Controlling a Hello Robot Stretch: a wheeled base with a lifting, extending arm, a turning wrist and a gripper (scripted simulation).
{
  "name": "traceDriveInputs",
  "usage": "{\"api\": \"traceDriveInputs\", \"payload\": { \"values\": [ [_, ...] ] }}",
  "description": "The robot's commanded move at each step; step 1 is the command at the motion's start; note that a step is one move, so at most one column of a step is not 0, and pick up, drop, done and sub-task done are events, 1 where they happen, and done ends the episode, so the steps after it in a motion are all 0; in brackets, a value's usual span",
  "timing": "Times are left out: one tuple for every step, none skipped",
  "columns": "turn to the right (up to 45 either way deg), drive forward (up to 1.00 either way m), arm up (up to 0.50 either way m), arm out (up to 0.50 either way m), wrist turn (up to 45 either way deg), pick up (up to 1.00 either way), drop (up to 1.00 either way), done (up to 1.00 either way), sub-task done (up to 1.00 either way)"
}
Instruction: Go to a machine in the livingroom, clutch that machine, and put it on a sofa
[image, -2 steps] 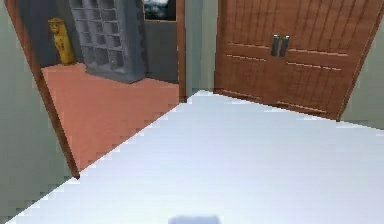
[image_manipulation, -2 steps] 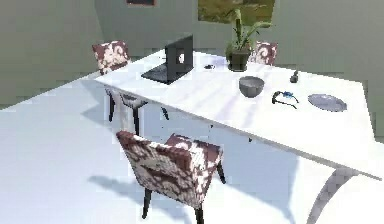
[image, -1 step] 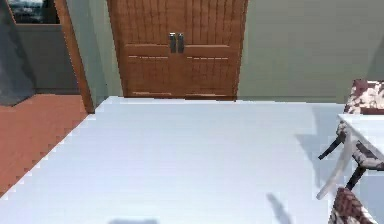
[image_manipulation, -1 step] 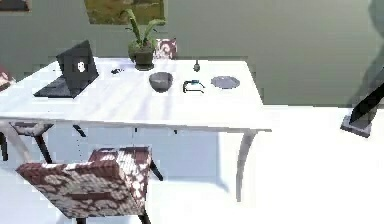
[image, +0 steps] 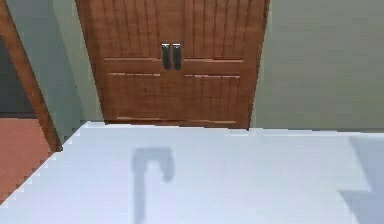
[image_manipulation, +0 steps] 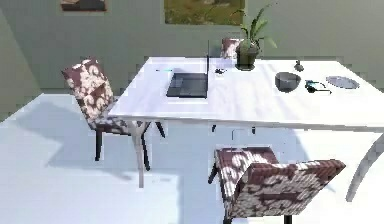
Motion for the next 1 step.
{"api": "traceDriveInputs", "payload": {
  "values": [
    [45.0, 0.0, 0.0, 0.0, 0.0, 0.0, 0.0, 0.0, 0.0]
  ]
}}
